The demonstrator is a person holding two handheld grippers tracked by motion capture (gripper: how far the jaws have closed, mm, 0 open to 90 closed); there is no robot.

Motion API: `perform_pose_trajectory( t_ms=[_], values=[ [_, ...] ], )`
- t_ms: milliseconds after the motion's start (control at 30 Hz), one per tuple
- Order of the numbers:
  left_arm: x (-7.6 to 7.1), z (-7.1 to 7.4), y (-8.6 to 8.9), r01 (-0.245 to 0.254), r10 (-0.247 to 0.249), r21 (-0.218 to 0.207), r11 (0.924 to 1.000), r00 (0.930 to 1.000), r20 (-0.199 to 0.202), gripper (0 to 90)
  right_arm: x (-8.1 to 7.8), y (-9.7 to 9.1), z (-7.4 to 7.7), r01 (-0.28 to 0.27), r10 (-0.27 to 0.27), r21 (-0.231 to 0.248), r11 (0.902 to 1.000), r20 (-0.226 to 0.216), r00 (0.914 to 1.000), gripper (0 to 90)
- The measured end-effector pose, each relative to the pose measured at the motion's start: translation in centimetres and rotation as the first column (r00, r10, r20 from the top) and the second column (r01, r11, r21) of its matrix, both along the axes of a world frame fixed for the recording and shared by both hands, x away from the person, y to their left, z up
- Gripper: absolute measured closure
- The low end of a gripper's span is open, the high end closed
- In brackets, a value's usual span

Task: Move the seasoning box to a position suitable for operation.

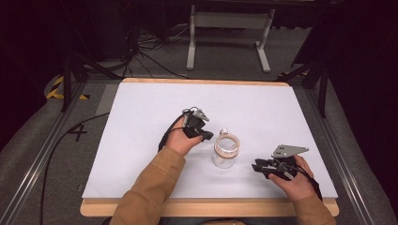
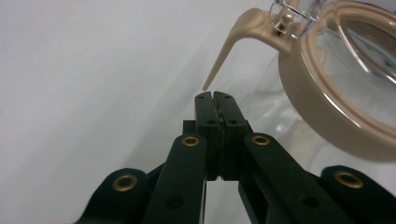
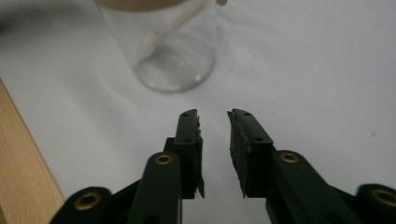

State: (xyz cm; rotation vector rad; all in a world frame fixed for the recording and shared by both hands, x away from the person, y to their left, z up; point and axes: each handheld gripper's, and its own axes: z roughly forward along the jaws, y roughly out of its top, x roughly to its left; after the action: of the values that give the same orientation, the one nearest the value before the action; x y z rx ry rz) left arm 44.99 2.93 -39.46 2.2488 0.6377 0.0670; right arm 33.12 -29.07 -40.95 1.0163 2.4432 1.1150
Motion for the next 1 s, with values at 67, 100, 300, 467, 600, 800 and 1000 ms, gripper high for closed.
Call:
perform_pose_trajectory(
  t_ms=[67,100,300,467,600,800,1000],
  values=[
    [-0.7,0.4,0.9,-0.019,0.019,0.002,0.9998,0.9998,0.008,88.7,0.4,0.3,0.3,0.002,-0.002,0.018,0.9998,0.022,0.9998,82.6],
    [-1.1,0.5,1.3,-0.028,0.028,0.001,0.9996,0.9995,0.017,88.4,0.7,0.4,0.4,0.000,-0.001,0.024,0.9997,0.027,0.9996,84.8],
    [-2.9,0.9,3.4,-0.069,0.069,0.008,0.9976,0.9975,0.015,86.2,2.7,1.9,-0.2,-0.009,0.009,0.037,0.9993,0.011,0.9999,88.4],
    [-3.7,0.8,4.8,-0.098,0.098,0.009,0.9951,0.9952,0.009,85.6,3.5,2.8,-0.8,-0.021,0.020,0.012,0.9997,0.007,0.9998,88.6],
    [-4.0,0.5,5.6,-0.113,0.113,0.012,0.9935,0.9936,0.003,85.3,4.0,3.6,-0.9,-0.051,0.052,0.012,0.9986,-0.012,0.9986,89.0],
    [-4.2,0.5,5.9,-0.115,0.115,0.004,0.9933,0.9932,-0.014,85.2,4.0,4.3,-0.8,-0.069,0.069,-0.054,0.9962,-0.015,0.9975,90.0],
    [-4.2,0.4,6.1,-0.114,0.114,0.002,0.9935,0.9933,-0.017,85.2,3.9,4.7,-0.7,-0.087,0.086,-0.050,0.9949,-0.030,0.9959,90.0]
  ],
)
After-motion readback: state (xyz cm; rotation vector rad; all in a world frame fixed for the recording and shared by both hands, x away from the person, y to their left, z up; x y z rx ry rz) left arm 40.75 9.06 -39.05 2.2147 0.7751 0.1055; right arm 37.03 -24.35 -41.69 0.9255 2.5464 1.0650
